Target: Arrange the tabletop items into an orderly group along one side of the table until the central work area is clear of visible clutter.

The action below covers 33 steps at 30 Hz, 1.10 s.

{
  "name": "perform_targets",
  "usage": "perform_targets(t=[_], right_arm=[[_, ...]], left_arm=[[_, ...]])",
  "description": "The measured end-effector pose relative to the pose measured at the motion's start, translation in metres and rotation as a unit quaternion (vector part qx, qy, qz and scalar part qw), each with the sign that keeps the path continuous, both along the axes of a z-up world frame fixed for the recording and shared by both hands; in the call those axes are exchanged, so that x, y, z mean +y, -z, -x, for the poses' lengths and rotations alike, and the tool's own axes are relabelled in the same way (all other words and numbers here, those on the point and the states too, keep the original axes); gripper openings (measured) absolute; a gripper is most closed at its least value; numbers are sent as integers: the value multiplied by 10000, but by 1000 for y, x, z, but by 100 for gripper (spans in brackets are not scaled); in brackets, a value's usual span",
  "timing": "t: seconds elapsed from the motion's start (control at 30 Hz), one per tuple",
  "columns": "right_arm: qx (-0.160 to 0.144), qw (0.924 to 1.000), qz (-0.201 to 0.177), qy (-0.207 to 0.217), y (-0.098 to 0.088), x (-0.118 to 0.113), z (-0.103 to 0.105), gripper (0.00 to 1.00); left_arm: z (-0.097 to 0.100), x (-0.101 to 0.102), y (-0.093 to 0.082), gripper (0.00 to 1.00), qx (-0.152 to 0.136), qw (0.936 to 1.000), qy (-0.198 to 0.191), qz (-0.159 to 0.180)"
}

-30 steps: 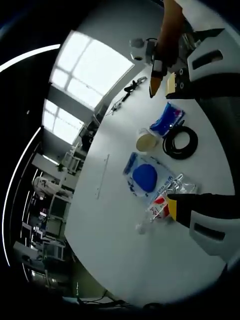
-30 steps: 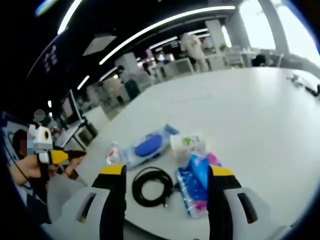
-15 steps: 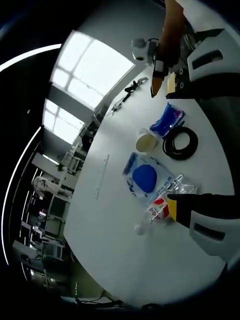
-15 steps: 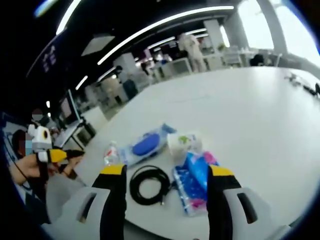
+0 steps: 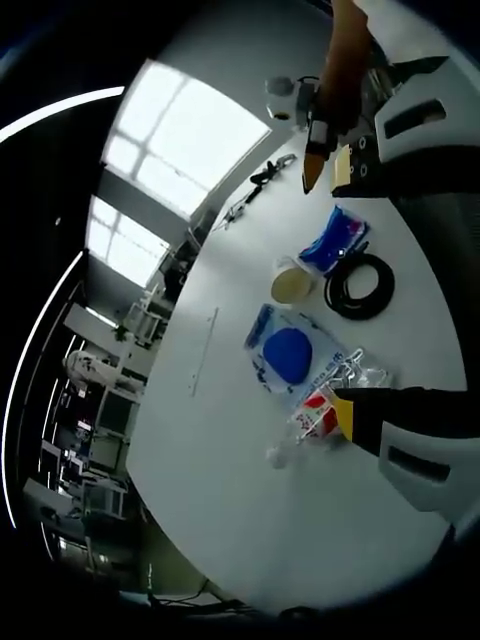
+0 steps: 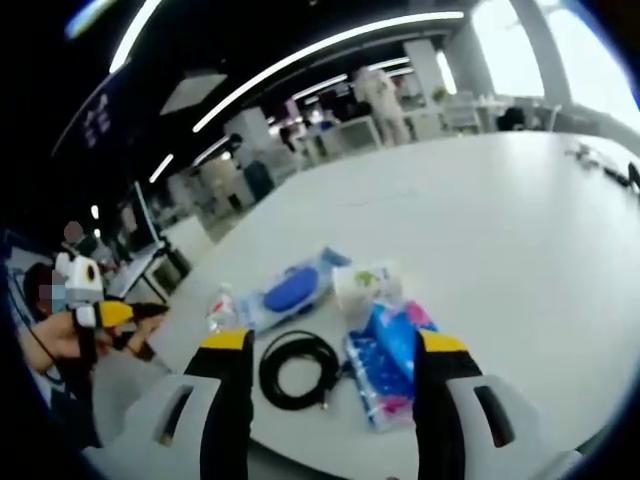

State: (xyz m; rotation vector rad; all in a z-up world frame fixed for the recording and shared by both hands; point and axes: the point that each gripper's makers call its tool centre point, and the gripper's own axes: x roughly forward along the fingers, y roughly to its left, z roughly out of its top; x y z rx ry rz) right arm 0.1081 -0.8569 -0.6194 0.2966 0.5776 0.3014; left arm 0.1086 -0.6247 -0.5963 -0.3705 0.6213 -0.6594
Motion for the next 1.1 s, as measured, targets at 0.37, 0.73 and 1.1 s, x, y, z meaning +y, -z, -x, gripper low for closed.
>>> perform_targets(t=[0.37,0.73,1.1], right_arm=[[-7,10000,-24,69,-1,-3,2,61],[1,9999,-50,104,0,-3,4,61],[74,10000,-11,16,6,0,7,66]], left_arm=[[1,0,1,77,22,10000,14,20],[2,-1,2,77,40,10000,21,27],[-1,5,8,84,58,9998,-44,-183]])
